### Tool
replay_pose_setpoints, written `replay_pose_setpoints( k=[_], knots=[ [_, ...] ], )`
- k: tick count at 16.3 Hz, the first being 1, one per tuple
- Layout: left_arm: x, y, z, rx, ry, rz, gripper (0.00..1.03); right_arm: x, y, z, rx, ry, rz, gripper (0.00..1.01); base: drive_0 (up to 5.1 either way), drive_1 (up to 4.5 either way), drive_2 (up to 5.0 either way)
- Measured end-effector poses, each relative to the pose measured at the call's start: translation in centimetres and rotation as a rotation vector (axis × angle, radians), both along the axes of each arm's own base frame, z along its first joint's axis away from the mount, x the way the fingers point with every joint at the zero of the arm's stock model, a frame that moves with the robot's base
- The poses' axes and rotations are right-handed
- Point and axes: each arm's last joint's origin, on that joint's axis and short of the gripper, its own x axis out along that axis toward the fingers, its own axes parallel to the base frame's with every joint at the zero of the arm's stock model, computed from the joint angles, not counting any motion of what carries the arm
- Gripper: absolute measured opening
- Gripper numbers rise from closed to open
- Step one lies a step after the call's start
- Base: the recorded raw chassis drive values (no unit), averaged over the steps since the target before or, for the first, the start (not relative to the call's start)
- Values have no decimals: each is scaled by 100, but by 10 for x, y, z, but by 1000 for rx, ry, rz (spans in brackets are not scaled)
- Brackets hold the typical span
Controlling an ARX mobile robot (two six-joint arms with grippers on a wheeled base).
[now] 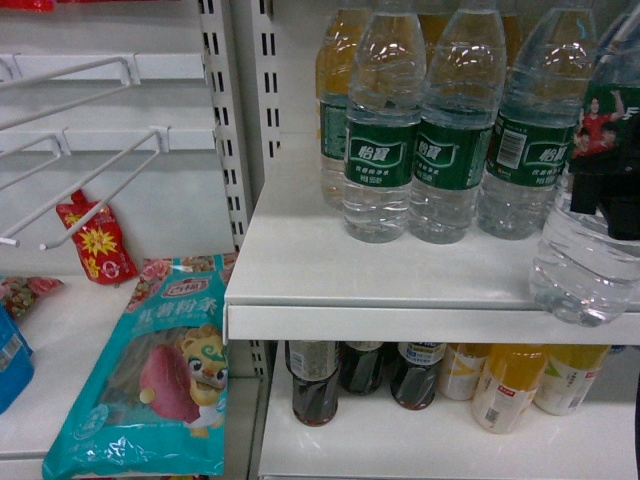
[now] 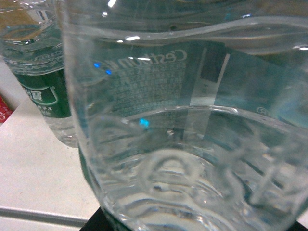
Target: Move water from second to third shelf
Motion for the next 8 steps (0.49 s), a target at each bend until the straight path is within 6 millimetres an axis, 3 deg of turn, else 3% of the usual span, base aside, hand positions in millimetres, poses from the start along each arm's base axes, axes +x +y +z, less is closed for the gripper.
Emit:
replay_pose_setpoints(
  k=[5, 6, 8],
  knots=[
    [0, 0, 0, 0, 0, 0, 98, 32, 7, -3, -16, 23, 7, 39, 0, 0, 0],
    [0, 0, 0, 0, 0, 0, 98, 46, 7, -5, -23, 29, 2, 39, 0, 0, 0],
    [0, 0, 0, 0, 0, 0, 98, 57, -3, -5, -18, 38, -32, 39, 0, 0, 0]
  ],
)
